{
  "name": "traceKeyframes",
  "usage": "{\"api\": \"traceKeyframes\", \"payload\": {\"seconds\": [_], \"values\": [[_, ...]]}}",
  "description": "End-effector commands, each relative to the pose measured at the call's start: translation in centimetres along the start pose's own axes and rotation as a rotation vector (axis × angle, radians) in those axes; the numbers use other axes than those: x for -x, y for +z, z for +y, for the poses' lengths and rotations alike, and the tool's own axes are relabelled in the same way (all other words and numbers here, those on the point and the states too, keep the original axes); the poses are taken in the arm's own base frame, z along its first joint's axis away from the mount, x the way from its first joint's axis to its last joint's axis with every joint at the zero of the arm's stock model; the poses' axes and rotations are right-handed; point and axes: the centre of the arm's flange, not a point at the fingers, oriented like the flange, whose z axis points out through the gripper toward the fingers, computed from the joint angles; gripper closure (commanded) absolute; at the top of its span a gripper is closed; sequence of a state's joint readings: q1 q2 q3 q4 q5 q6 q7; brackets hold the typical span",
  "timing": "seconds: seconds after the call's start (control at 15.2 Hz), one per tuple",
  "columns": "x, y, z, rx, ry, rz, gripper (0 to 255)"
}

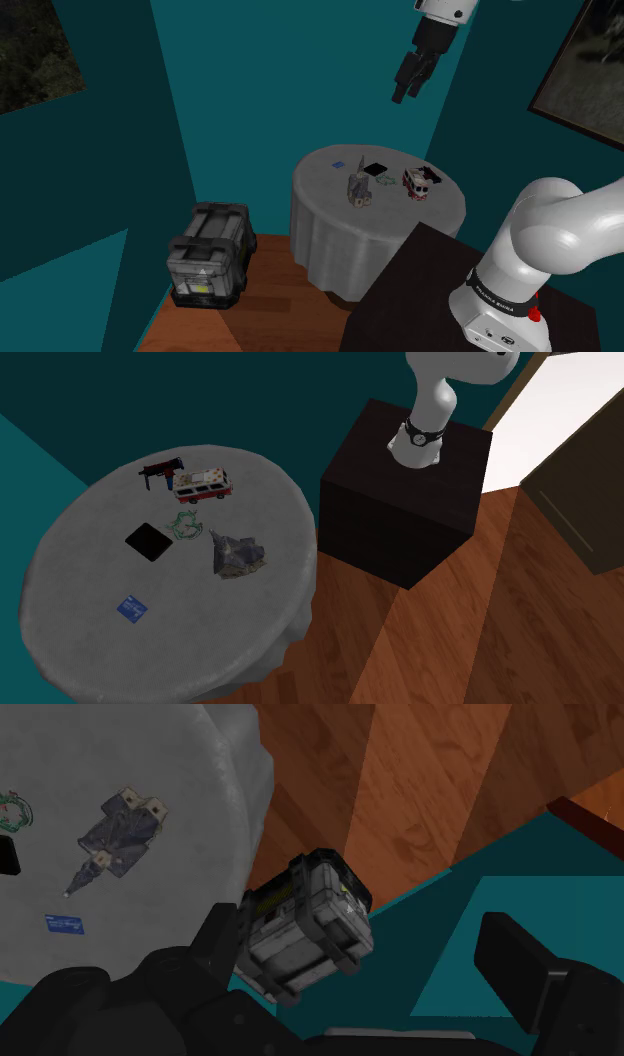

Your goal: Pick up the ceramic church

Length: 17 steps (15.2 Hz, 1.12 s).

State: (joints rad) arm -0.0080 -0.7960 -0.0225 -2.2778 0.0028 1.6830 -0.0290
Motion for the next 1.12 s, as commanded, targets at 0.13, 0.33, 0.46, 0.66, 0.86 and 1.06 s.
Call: {"api": "traceKeyframes", "payload": {"seconds": [0.13, 0.33, 0.46, 0.66, 0.86, 1.06], "values": [[-1.6, 2.0, 0.3, 0.015, 0.063, 0.004, 0], [-4.0, 4.9, 0.9, 0.037, 0.158, 0.010, 0], [-5.6, 6.9, 1.5, 0.052, 0.221, 0.014, 0], [-7.9, 9.8, 2.6, 0.075, 0.316, 0.021, 0], [-10.0, 12.7, 4.0, 0.097, 0.411, 0.027, 0], [-12.1, 15.5, 5.6, 0.120, 0.506, 0.033, 0]]}}
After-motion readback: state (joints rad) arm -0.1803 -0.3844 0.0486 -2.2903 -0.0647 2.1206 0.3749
